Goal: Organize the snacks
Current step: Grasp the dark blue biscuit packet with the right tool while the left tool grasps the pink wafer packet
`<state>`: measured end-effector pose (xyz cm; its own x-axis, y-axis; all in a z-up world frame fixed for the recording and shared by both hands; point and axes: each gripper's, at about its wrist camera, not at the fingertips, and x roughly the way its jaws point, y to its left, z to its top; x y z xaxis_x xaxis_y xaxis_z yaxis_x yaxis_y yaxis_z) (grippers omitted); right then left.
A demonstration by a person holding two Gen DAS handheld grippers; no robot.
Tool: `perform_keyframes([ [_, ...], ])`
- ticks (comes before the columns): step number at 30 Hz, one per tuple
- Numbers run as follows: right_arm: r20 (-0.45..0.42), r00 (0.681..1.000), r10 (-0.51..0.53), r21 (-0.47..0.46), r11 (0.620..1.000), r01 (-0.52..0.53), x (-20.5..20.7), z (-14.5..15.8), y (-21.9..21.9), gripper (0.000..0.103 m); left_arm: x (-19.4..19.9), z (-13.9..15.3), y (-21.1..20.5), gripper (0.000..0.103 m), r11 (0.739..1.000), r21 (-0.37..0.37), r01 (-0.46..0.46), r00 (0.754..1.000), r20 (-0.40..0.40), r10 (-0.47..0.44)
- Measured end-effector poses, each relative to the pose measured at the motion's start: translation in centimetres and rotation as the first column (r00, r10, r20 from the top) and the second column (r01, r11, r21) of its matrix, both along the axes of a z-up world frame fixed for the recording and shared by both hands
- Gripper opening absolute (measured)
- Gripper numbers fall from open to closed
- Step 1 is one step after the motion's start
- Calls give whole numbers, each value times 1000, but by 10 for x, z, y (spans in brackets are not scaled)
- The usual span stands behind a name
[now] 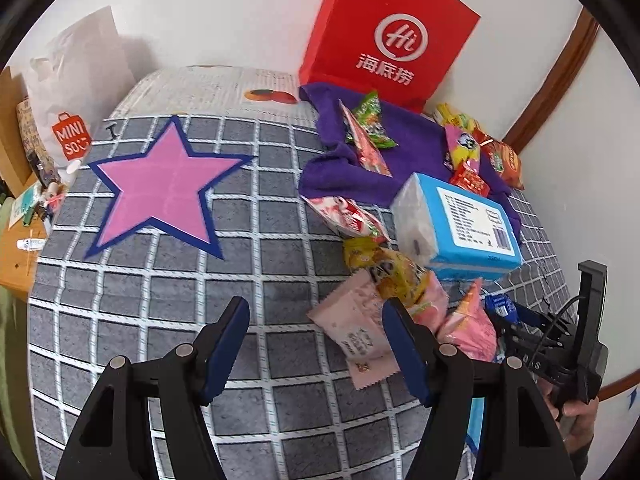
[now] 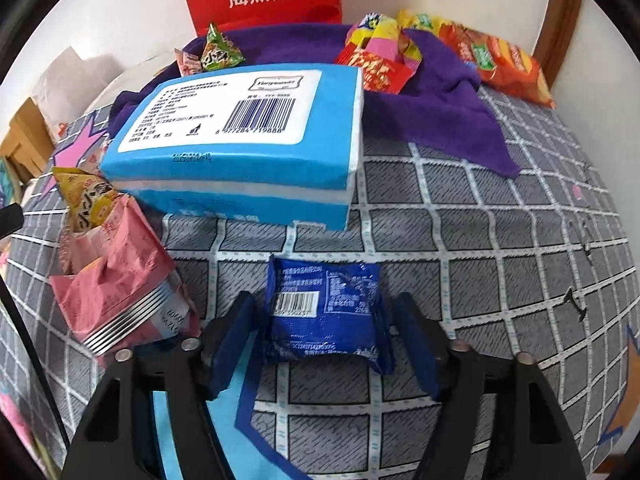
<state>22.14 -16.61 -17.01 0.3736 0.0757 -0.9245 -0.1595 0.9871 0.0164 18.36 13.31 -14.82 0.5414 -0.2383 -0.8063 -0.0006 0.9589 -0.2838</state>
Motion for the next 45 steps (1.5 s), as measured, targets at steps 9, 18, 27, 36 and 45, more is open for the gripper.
perform_keyframes([
  [9,21,998,-57,52,997,56,-7,19,-31,53,9,-23,-37,67,999,-11,53,996,-65,-54],
  [18,40,994,-106,101,990,101,-9,33,-50,53,19,-41,-39,51,999,-52,-5,996,-85,0],
  [27,66,992,-109,144,985,99,-14,47,-54,53,13,-26,-31,32,999,-33,-3,998,-58,1],
  [36,93,990,-105,153,984,90,-22,69,-51,53,-8,5,-22,11,999,-45,9,1000,7,-9],
  [45,124,990,-72,162,985,52,-33,91,-41,53,-15,3,-24,14,1000,-13,6,1000,-22,-6],
])
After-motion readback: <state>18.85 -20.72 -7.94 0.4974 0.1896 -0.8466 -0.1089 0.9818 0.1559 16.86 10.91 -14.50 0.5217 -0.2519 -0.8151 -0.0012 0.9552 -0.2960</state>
